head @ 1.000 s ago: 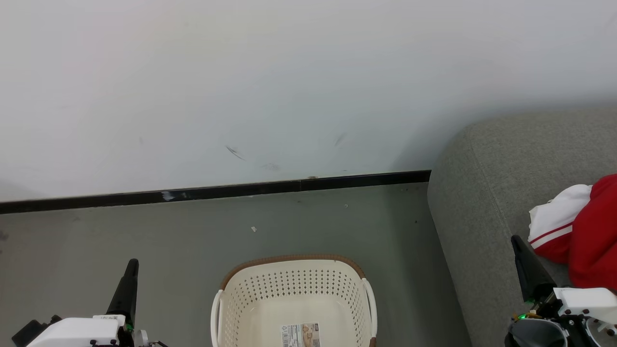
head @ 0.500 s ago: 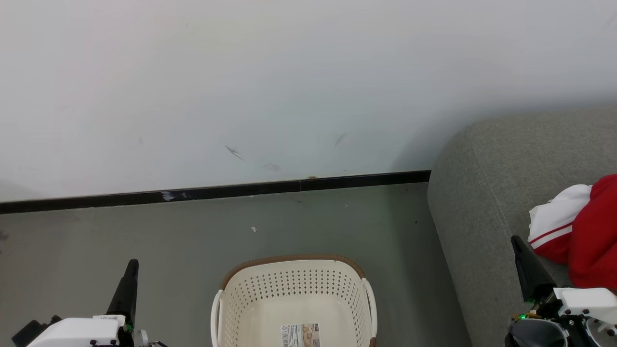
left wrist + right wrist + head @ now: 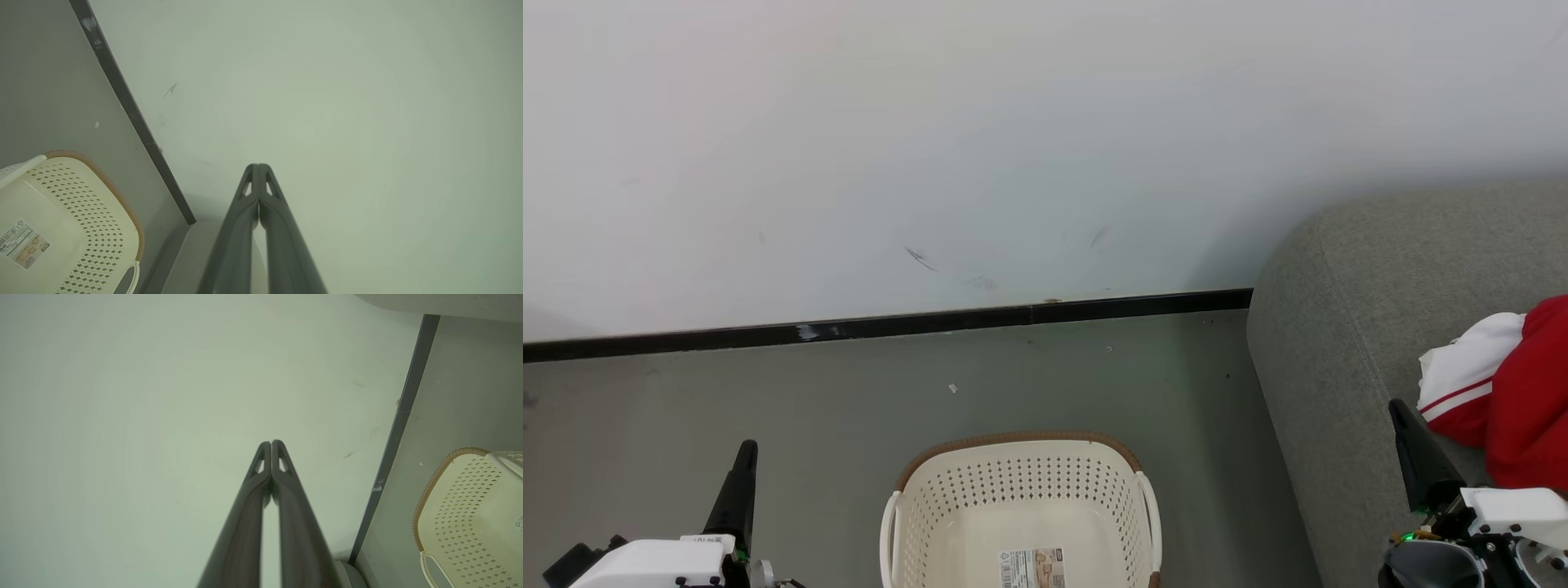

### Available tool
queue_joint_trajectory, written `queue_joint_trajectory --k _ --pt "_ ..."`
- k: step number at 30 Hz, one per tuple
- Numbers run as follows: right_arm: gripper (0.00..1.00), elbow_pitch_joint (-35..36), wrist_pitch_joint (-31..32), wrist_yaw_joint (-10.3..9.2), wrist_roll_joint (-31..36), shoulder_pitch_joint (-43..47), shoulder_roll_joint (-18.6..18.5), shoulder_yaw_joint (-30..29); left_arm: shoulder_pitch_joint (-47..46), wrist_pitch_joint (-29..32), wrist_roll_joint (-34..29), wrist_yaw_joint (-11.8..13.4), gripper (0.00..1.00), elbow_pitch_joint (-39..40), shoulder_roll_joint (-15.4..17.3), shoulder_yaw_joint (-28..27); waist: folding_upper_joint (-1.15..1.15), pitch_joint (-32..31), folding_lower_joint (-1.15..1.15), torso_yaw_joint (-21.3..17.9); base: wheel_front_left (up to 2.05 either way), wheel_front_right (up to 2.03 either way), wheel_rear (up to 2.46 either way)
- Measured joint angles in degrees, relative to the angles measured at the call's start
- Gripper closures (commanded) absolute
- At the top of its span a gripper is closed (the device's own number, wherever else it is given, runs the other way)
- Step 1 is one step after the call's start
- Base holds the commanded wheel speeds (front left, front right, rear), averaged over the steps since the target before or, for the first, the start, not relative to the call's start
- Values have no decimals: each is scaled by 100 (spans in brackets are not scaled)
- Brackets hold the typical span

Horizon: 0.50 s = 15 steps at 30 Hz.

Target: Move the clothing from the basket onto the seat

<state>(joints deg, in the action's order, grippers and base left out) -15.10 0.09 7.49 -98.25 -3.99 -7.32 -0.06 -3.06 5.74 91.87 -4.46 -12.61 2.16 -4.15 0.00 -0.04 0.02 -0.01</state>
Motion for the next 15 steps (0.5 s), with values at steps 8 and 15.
queue_joint_trajectory --k 8,15 --pt "100 -2 -1 0 0 0 0 0 -1 1 0 -29 100 -15 -1 0 0 0 0 0 0 0 0" --pt "100 -4 0 0 0 0 -1 1 -1 8 0 -30 100 -22 -1 -1 0 0 -1 0 0 0 0"
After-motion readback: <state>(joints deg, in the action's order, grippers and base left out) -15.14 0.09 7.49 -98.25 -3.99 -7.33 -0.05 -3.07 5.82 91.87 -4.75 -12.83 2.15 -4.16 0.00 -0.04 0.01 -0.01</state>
